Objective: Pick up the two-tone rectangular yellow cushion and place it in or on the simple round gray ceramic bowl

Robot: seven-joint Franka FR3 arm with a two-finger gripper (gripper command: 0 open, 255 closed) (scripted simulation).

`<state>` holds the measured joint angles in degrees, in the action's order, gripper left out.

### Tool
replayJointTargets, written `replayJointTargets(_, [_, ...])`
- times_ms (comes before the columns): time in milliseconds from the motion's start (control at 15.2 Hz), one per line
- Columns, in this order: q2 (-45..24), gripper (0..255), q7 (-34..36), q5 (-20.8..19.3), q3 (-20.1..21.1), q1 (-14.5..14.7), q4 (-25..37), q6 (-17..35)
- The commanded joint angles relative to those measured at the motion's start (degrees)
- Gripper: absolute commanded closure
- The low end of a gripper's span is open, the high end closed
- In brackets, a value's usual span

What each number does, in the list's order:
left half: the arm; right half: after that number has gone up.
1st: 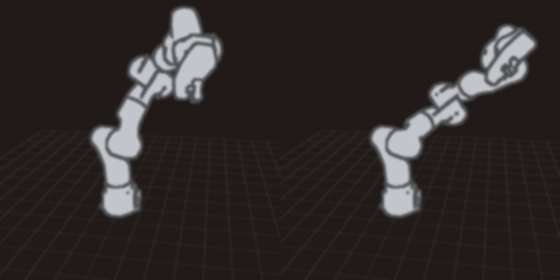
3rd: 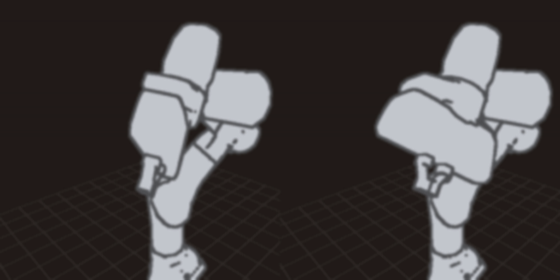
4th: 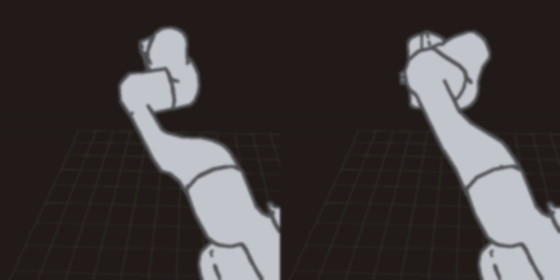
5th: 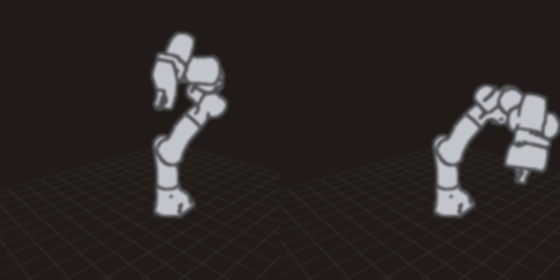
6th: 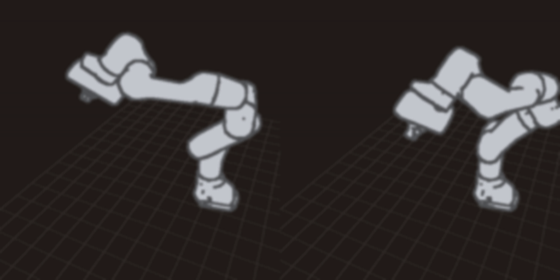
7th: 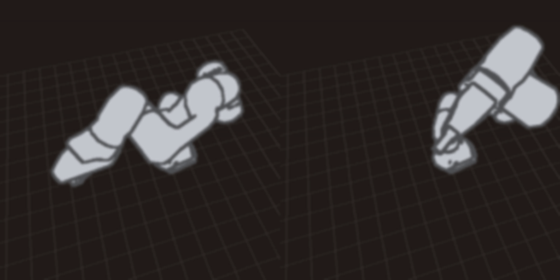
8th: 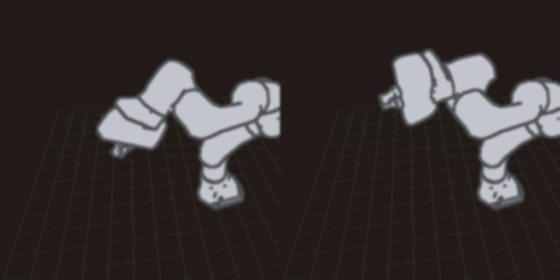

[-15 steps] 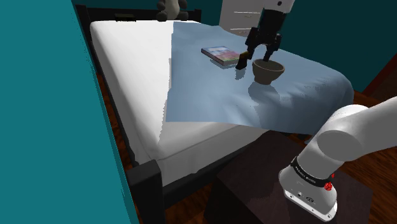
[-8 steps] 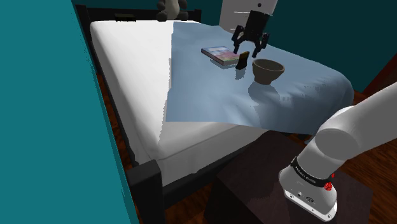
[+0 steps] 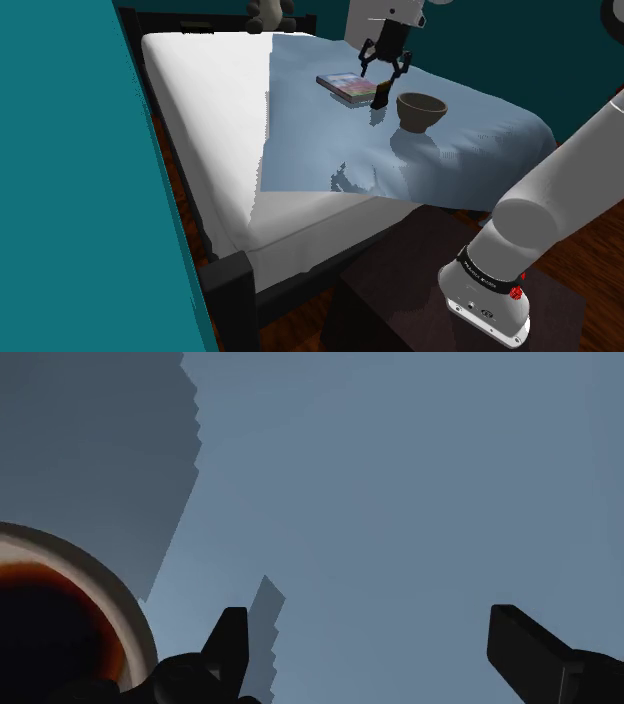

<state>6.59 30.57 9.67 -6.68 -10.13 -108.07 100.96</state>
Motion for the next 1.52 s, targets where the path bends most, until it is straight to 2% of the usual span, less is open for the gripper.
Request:
replayJointTargets(0, [-3.5,0,2.7,0.3,-0.7,-0.8,3.3,0.6])
replayJointTargets(858, [-22.7,0,17.5,3.3,-7.3,-7.7,23.6,1.0])
replayJointTargets(1452, [-23.5,0,17.3,3.7,-7.0,-7.2,18.8,6.5])
